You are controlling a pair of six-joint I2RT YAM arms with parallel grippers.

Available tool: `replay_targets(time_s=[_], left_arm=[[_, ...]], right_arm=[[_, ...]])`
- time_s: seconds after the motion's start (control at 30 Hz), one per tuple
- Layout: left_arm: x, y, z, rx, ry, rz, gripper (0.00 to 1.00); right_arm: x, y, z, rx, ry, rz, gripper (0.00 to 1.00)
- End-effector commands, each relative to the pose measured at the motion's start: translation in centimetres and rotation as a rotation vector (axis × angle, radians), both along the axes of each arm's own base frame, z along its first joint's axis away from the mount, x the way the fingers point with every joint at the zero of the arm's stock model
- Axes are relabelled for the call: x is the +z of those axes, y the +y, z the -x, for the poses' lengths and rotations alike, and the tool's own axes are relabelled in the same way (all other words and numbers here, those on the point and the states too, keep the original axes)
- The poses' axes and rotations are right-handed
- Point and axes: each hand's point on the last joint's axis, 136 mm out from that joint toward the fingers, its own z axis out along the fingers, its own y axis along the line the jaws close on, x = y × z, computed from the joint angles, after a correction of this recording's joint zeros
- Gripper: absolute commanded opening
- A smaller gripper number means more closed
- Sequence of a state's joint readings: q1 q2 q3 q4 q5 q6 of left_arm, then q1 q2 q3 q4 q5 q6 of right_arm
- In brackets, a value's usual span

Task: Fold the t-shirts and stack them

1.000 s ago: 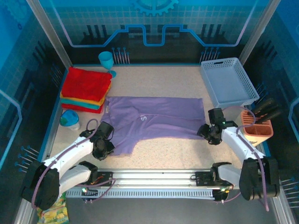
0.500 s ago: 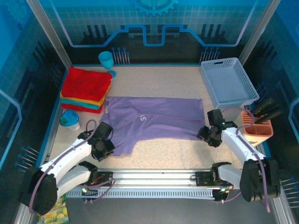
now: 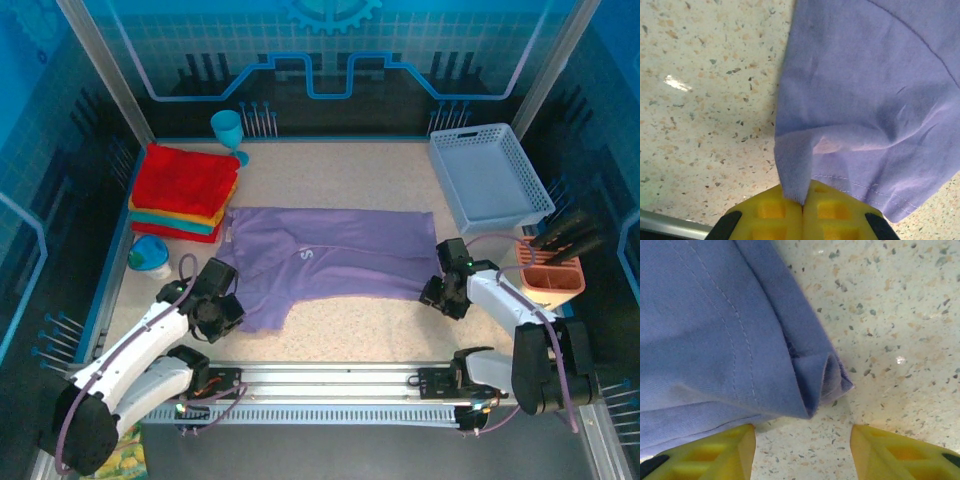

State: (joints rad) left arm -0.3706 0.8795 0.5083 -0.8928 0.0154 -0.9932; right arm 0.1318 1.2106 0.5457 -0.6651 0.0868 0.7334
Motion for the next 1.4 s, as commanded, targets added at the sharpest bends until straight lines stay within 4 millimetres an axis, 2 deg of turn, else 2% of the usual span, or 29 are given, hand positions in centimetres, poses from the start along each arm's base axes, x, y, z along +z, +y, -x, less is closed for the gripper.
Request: replay_targets(time_s=[0.0,0.33,0.47,0.6,0.83,0.93,1.1,1.17,1.2,1.37], left_arm=[[0.9,-0.2,0.3,-0.019,0.002,0.006,0.0],[1.0,-0.2,0.2,-0.015,-0.01,0.014,0.0],[1.0,-0.3,0.2,-0.017,-0.011,0.015,0.0],[1.1,-0.3,0.2,-0.019,-0.015,0.017,0.0],[1.2,-0.3,0.1,-0.018,-0.019,0.019,0.0],[1.3,-0.3,0.1,-0.019,-0.022,0.015,0.0],[1.8,-0.1,0.0,-0.02,-0.034,0.01,0.0],[2.3,0.0,-0.1,-0.022,-0.041,0.003,0.0],[2.5,0.1,-0.1,-0.023,-0.045,-0.001,0.0],[3.8,0.2,-0.6,-0.032,-0.069,-0.014,0.0]], right_arm=[[0.0,-0.5,-0.5,-0.012,-0.01,0.041,0.56],[1.0,-0.9,-2.0,-0.022,-0.041,0.044,0.57],[1.2,-1.1,-2.0,-0.023,-0.039,0.042,0.61],[0.8,-1.2,-2.0,-0.028,-0.039,0.038,0.61],[-0.1,-1.0,-2.0,-0.03,-0.021,0.016,0.56],[-0.1,-0.9,-2.1,-0.028,-0.017,0.014,0.51],[0.0,-0.9,-2.1,-0.024,-0.018,0.012,0.33],[0.2,-0.9,-2.2,-0.015,-0.029,0.012,0.2],[0.3,-1.0,-2.3,-0.015,-0.034,0.015,0.17],[0.9,-1.2,-2.5,-0.006,-0.048,0.022,0.11]])
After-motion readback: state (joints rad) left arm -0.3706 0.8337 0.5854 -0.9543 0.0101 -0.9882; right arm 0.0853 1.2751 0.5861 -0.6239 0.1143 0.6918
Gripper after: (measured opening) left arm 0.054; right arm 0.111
